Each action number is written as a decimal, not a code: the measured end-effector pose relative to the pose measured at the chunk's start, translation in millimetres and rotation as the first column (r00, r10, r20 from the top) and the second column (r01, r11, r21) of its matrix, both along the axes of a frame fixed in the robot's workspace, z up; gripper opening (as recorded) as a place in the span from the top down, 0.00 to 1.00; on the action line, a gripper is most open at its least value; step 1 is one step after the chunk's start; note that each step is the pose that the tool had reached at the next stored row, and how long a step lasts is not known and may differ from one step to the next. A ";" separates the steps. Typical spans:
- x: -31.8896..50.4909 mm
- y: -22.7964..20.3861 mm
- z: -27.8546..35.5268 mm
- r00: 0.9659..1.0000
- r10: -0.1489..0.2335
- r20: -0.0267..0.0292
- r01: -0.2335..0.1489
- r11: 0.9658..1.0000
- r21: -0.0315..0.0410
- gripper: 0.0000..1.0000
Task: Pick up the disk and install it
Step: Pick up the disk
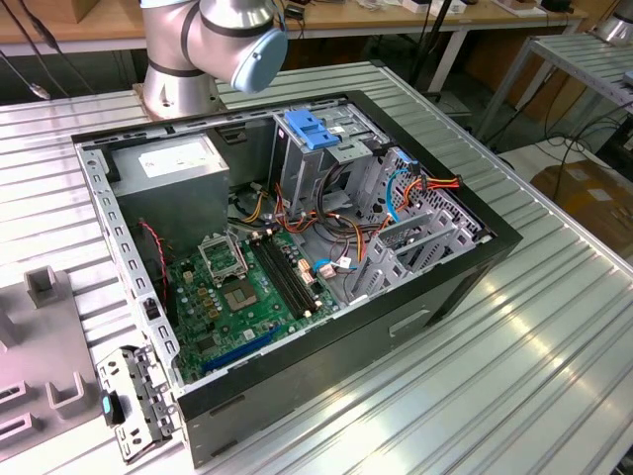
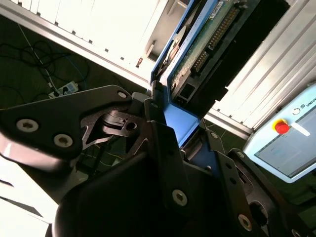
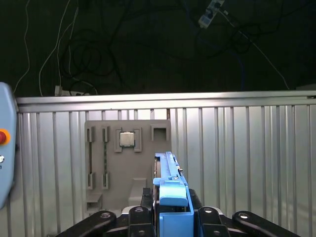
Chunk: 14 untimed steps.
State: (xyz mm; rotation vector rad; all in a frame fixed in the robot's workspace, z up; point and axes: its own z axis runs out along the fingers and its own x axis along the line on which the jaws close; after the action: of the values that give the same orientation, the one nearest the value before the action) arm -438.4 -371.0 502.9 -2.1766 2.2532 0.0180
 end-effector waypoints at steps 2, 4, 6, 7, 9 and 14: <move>3.4 0.0 0.0 1.000 0.000 -0.001 0.000 1.000 0.000 0.63; 7.0 0.0 0.0 1.000 0.000 -0.002 0.000 1.000 0.000 0.63; 11.6 0.0 0.0 1.000 0.000 -0.003 0.000 1.000 0.000 0.63; 12.7 0.0 0.0 1.000 0.000 -0.003 0.000 1.000 0.000 0.63; 15.6 0.0 0.0 1.000 0.000 -0.004 0.000 1.000 0.000 0.63; 22.8 0.0 0.0 1.000 0.000 -0.006 0.000 1.000 0.000 0.63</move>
State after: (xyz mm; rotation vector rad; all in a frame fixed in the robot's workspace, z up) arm -415.6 -371.0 502.8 -2.1796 2.2563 0.0247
